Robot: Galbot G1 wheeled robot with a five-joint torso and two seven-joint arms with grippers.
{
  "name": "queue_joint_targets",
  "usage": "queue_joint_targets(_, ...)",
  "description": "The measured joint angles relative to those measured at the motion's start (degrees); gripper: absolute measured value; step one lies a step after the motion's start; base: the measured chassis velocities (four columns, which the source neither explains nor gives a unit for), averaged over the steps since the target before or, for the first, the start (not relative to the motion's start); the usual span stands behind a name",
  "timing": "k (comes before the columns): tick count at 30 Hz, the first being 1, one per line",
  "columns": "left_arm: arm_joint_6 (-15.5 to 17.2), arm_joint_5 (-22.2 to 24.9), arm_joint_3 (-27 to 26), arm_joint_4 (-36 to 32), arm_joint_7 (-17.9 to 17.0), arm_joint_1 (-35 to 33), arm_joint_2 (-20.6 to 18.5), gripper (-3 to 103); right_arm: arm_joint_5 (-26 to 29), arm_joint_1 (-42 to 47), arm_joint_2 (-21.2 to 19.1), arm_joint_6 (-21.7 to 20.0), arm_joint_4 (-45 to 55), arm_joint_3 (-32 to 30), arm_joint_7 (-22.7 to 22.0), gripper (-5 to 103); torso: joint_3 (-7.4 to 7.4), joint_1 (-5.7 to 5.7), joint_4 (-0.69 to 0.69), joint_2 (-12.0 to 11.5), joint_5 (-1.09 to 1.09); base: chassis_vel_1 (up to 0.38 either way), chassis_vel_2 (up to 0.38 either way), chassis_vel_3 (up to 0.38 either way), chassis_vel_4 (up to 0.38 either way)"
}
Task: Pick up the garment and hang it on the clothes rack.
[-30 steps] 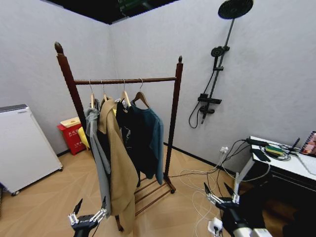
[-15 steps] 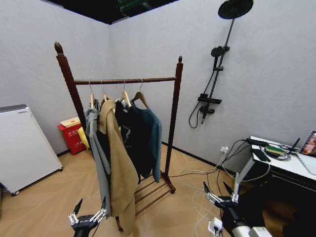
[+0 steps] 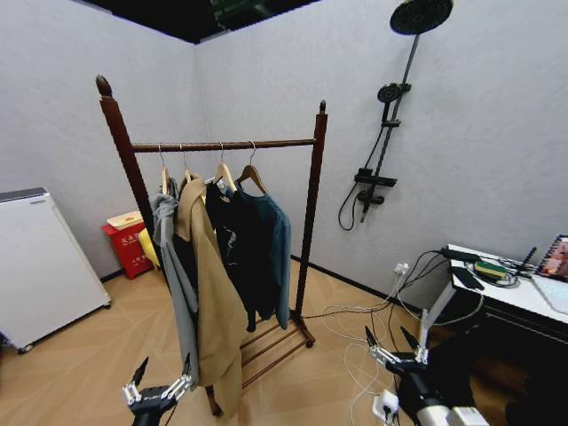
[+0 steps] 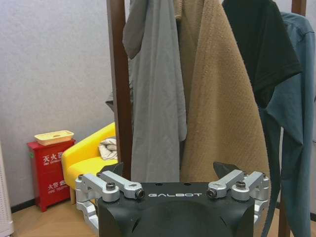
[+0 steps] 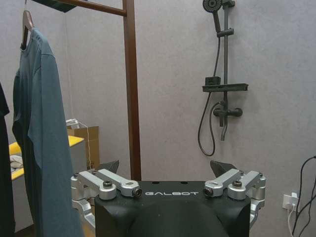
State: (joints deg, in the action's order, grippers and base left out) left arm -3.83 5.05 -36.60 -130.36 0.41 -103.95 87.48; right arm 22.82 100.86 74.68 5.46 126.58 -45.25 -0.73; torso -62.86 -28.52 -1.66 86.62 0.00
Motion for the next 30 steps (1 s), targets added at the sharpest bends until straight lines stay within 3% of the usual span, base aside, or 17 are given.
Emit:
queue_joint_targets(12,0.0,0.0,0.0,0.0,0.0,0.0,0.0,100,0.0,0.0,0.0,0.0,0.0,0.0,0.0,100,1.47,1.41,0.0,-2.8,0.0,-0.047,-0.05,-0.052,-0.051)
queue_joint_targets(22,0.0,0.0,0.0,0.0,0.0,0.0,0.0,100,0.0,0.0,0.0,-0.1,0.0,0.0,0.0,100,1.55,1.44,0.02,-2.9,0.0,0.0,0.0,0.0,0.0)
queue_joint_targets(30,0.0,0.0,0.0,0.0,0.0,0.0,0.0,100,0.0,0.0,0.0,-0.1,0.0,0.0,0.0,100,0.49,0.46,0.01,-0.9,0.0,0.0,0.0,0.0,0.0)
